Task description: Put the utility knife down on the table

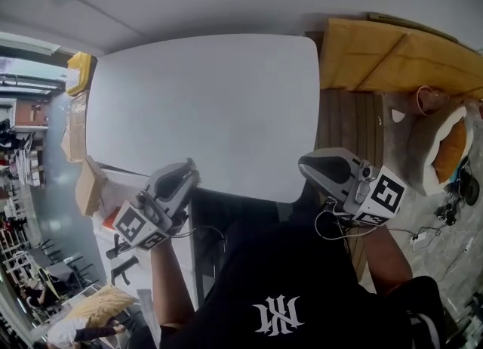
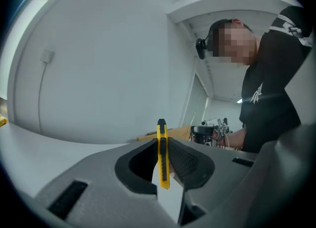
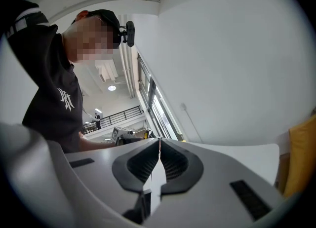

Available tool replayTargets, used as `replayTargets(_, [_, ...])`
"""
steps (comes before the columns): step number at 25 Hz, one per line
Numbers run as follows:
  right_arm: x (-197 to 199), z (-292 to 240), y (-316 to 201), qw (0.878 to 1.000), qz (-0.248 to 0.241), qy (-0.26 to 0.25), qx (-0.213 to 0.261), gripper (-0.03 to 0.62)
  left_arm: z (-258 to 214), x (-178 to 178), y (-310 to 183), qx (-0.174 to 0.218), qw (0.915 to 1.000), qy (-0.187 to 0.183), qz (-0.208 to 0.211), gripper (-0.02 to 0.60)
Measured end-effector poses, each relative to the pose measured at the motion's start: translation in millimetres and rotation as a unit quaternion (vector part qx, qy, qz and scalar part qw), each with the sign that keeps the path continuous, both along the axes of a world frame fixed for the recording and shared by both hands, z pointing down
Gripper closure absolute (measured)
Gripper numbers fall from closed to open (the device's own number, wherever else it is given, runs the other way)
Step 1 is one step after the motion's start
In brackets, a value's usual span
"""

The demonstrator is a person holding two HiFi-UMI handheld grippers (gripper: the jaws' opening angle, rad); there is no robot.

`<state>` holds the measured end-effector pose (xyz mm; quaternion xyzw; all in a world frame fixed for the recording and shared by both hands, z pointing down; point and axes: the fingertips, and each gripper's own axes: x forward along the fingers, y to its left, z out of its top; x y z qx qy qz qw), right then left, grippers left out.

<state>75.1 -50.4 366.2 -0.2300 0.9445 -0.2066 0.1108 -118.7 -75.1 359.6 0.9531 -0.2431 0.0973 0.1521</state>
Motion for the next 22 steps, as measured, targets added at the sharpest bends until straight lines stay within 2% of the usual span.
replayTargets(6, [-9.5, 36.6, -16.3, 0.997, 0.05, 0.049, -0.04, 0.589, 66.1, 3.4, -59.0, -0.019, 0.9964, -0.06, 0.056, 0.52])
replayTargets(9, [-4.9, 57.8, -45.8, 0.992, 0.089, 0.063, -0.059, 0.589, 98.2, 1.8, -91.6, -0.03, 0.9943, -0.069, 0.075, 0.52])
replayTargets(13, [-12.3, 89.2, -79.2, 0.99, 0.105, 0.049, -0.075, 0.589, 148.6, 10.9, -124.1, -0.018, 0.9819, -0.149, 0.115, 0.52])
replayTargets(19, [-22.1, 142.6, -90.3, 0.987, 0.108, 0.068, -0.101, 0.589, 199.7, 21.0, -151.1, 0.008, 0.9697, -0.182, 0.163, 0.52])
replayTargets(22, [-24.6, 157.7, -96.2, 0.986, 0.104, 0.061, -0.114, 0.589, 225.5, 21.5, -160.3, 0.014, 0.9603, -0.215, 0.177, 0.52])
